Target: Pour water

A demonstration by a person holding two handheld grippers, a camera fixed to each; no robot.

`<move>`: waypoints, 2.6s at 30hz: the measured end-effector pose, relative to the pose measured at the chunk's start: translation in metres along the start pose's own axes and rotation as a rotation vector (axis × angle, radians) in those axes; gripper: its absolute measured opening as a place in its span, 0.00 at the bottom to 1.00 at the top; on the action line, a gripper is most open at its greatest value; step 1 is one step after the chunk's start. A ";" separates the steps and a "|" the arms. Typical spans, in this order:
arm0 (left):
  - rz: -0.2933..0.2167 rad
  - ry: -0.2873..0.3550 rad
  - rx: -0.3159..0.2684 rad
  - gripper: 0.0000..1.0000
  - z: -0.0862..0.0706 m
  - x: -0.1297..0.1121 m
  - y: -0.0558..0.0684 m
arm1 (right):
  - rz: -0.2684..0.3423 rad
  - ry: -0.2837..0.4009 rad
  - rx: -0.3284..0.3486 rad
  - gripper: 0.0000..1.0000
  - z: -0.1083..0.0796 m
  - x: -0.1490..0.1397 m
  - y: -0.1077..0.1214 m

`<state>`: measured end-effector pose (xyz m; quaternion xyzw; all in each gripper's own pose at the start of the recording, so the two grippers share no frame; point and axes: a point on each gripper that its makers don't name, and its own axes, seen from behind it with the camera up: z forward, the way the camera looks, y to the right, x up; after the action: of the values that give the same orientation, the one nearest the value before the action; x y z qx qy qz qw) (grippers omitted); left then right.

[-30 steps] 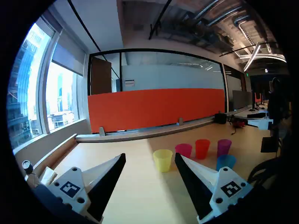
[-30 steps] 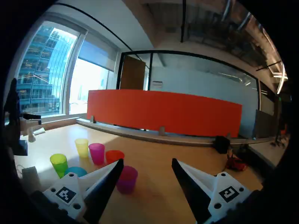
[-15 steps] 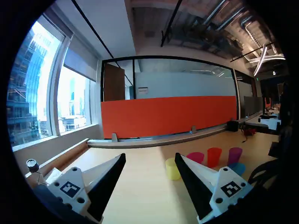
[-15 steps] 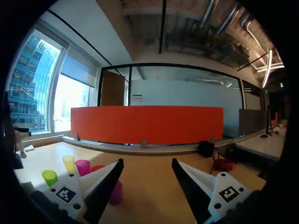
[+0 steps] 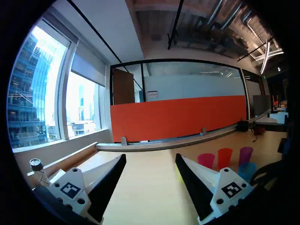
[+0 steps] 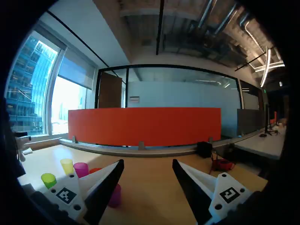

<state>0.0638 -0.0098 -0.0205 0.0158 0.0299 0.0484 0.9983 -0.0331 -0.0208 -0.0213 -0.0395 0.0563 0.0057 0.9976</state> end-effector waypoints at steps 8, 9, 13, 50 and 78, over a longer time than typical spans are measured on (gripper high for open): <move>-0.034 0.002 0.022 0.97 0.003 -0.012 0.001 | 0.003 -0.006 0.007 1.00 -0.002 0.001 -0.004; -0.037 0.002 0.023 0.98 0.003 -0.013 0.001 | 0.003 -0.007 0.007 1.00 -0.002 0.002 -0.004; -0.042 0.006 0.019 0.98 0.004 -0.016 0.006 | 0.001 -0.009 0.004 1.00 -0.002 0.001 -0.004; -0.081 -0.036 0.004 0.98 0.014 -0.063 0.012 | -0.011 -0.030 0.012 1.00 -0.007 -0.004 -0.010; -0.077 -0.055 0.000 0.98 0.016 -0.067 0.016 | -0.018 -0.013 0.005 1.00 -0.011 0.000 -0.005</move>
<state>-0.0029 -0.0012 0.0002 0.0160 0.0028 0.0093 0.9998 -0.0342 -0.0269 -0.0319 -0.0373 0.0494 -0.0033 0.9981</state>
